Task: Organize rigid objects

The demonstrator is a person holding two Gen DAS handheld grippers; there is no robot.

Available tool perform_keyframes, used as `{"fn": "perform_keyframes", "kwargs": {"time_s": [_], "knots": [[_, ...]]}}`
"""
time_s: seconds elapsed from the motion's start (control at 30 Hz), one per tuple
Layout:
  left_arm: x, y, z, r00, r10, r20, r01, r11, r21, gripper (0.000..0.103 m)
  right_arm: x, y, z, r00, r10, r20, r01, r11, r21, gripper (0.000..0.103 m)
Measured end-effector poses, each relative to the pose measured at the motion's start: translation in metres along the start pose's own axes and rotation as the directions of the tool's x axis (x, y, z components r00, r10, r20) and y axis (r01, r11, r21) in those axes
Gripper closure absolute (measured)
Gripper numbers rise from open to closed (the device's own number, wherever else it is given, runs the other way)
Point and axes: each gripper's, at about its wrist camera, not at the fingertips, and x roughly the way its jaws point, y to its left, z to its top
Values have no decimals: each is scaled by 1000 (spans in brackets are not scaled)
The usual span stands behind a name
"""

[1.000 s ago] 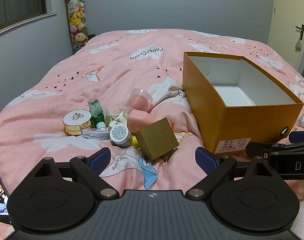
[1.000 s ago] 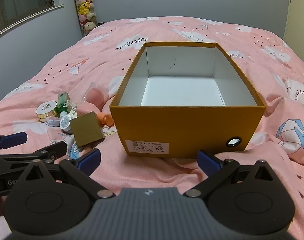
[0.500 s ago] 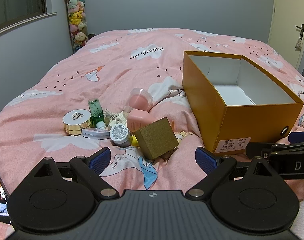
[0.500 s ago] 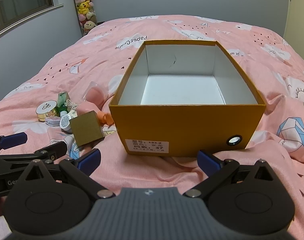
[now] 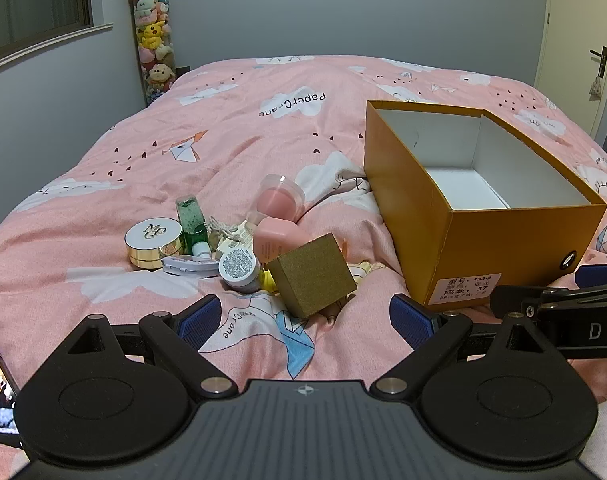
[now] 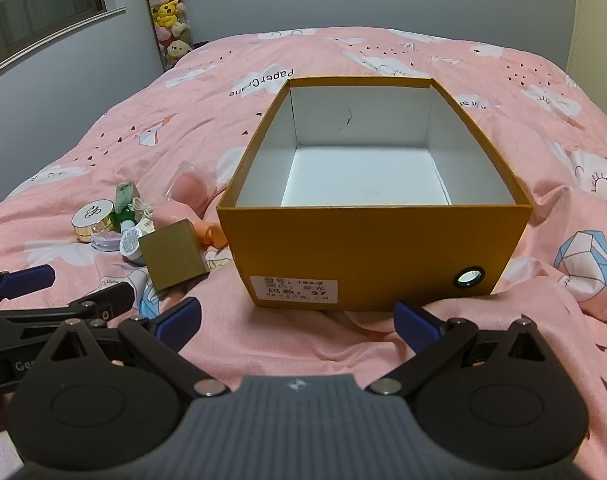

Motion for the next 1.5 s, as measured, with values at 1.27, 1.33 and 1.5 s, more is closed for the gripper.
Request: {"fn": "perform_keyframes", "kwargs": {"time_s": [1.27, 1.33, 1.5], "knots": [[16, 35, 11, 991, -74, -110, 70, 997, -39, 15, 25, 42, 18, 980, 148, -130, -177, 951, -253, 20], [20, 43, 14, 988, -83, -127, 78, 996, -47, 17, 33, 51, 21, 969, 182, -165, -222, 934, -278, 24], [32, 63, 22, 980, -106, -169, 99, 994, -50, 31, 46, 75, 27, 949, 232, -213, -299, 877, -377, 40]]}}
